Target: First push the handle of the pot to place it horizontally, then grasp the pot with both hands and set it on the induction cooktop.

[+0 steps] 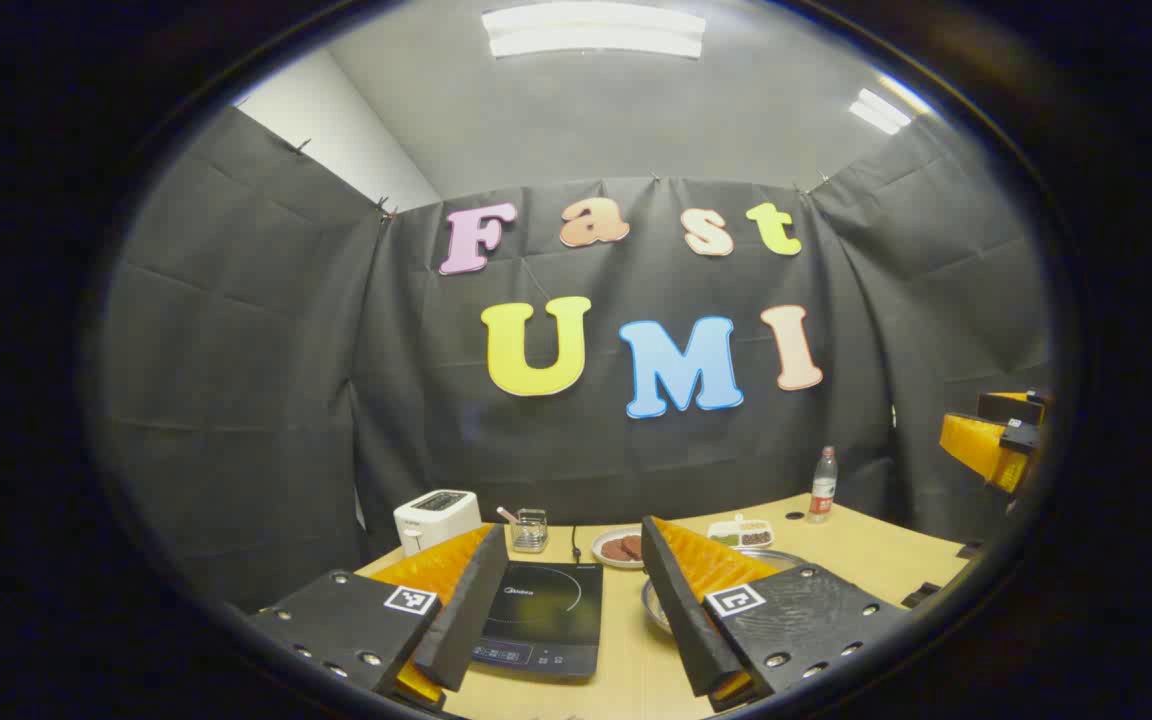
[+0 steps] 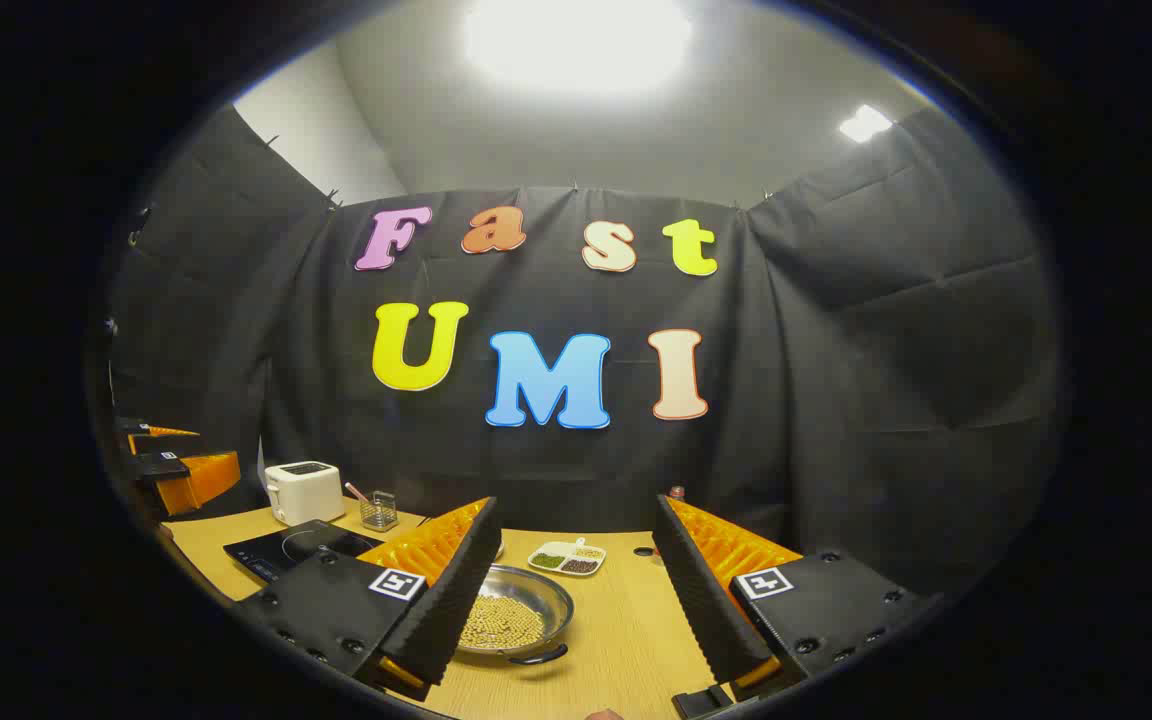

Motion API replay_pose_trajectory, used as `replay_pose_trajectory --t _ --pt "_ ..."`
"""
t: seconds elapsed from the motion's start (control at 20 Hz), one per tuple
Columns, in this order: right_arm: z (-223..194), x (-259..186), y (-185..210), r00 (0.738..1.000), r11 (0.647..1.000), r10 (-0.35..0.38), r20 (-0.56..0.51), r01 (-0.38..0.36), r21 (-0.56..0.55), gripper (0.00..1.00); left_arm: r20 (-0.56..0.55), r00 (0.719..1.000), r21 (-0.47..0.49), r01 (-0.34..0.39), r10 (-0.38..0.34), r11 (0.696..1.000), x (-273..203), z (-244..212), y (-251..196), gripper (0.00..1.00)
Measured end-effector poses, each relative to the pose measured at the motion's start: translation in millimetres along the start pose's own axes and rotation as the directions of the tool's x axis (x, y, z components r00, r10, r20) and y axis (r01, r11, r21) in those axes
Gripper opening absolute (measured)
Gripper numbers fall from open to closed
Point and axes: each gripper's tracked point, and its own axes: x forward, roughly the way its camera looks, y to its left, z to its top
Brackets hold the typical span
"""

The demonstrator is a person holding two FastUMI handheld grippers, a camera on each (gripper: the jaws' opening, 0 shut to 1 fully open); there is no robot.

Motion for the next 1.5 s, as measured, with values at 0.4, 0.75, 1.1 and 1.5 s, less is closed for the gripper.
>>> replay_pose_trajectory --t 0.4,0.75,1.1,1.5 --pt "-5 5 -7 1.000 1.000 -0.013 -0.019 0.014 0.013 0.97 0.002 1.000 -0.002 -0.021 0.021 1.000 -4 0 1 0.79" --pt "-1 8 0 1.000 1.000 -0.009 -0.012 0.009 0.012 0.97 0.018 1.000 0.016 -0.023 0.023 1.000 -3 5 7 0.79" --pt "-3 5 6 1.000 1.000 -0.009 -0.018 0.009 -0.004 0.94 0.028 0.999 0.024 -0.018 0.017 1.000 -6 8 10 0.79" --pt "-6 7 13 0.999 1.000 -0.017 -0.041 0.018 0.009 0.52 0.040 0.999 0.027 -0.021 0.020 0.999 -5 11 23 0.79"
